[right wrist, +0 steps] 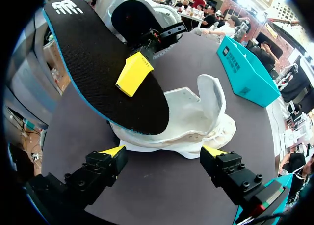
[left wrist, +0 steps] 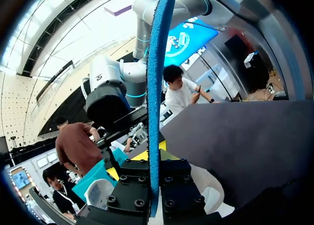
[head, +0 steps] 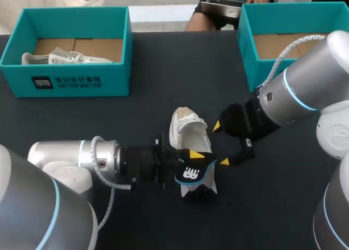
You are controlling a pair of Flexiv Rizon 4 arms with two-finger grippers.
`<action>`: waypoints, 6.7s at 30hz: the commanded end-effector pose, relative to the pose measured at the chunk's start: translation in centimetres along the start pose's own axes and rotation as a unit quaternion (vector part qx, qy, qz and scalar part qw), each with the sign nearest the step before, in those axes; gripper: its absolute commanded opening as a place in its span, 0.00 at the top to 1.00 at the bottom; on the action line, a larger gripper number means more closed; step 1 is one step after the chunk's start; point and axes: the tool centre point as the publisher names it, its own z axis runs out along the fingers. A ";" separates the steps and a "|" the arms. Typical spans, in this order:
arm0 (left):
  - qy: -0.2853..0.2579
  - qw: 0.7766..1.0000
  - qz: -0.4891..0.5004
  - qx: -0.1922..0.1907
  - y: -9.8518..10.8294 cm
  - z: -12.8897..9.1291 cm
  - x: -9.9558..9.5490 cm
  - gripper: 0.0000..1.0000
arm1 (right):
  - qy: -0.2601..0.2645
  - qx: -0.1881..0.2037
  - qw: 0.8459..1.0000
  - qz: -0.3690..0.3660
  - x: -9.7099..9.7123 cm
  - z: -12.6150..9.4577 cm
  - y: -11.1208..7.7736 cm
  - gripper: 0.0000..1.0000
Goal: Take the shoe out of the shoebox, open the shoe tongue, remove and reinsert the insole, then place the shoe into the shoebox
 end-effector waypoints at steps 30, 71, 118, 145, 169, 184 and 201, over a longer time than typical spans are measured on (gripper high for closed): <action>0.005 0.998 0.012 -0.068 7.5 0.2 -0.3 1.00 | -0.001 0.000 1.000 0.000 0.1 0.0 0.0 0.00; -0.007 0.999 0.025 -0.041 2.1 -0.6 0.2 1.00 | -0.001 0.000 1.000 0.000 0.1 0.0 0.0 0.00; -0.013 0.997 0.064 -0.035 1.3 -1.5 -0.2 1.00 | -0.001 0.000 1.000 0.000 0.1 0.0 0.0 0.00; -0.017 0.991 0.095 -0.090 5.8 -1.4 -1.5 0.75 | -0.001 0.000 1.000 0.000 0.1 0.0 0.0 0.00; 0.004 0.991 0.115 -0.069 3.6 -0.3 0.8 1.00 | -0.001 0.000 1.000 0.000 0.1 0.0 0.0 0.00; -0.001 0.988 0.118 -0.098 6.7 -0.5 0.1 1.00 | -0.001 0.000 1.000 0.000 0.1 0.0 0.0 0.00; -0.040 0.989 0.131 -0.053 0.5 -2.8 -2.3 0.43 | -0.001 0.000 1.000 0.000 0.1 0.0 0.0 0.00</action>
